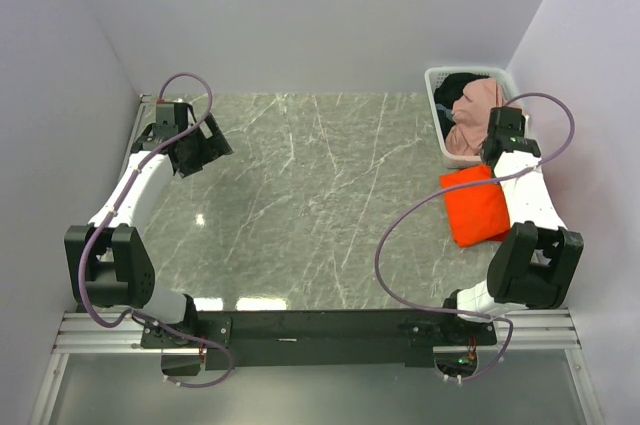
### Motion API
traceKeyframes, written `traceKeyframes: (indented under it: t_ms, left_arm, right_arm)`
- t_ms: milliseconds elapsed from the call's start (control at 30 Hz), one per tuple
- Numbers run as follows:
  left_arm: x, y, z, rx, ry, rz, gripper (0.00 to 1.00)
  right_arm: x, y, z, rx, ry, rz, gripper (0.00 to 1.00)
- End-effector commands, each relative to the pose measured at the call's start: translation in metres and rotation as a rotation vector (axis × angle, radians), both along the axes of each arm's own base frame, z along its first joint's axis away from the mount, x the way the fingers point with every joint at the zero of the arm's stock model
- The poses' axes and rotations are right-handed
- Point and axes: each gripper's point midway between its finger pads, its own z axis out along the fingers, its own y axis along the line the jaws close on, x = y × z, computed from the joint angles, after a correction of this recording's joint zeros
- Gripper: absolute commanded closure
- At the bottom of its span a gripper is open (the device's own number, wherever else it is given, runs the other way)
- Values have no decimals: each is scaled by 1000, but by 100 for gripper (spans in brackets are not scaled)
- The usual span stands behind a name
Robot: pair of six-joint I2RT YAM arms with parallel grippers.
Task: Fold and stack the t-shirts
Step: Neatly place the folded tshirt to the corner
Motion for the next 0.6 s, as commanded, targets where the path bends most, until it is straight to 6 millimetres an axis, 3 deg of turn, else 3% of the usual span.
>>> traceKeyframes:
  t_ms: [0, 567]
  left_arm:
    - [6, 2, 16, 14, -47, -5, 1]
    - [6, 6, 11, 39, -37, 6, 1]
  right_arm:
    - [13, -20, 25, -44, -112, -39, 100]
    - [8, -59, -35, -13, -84, -156, 100]
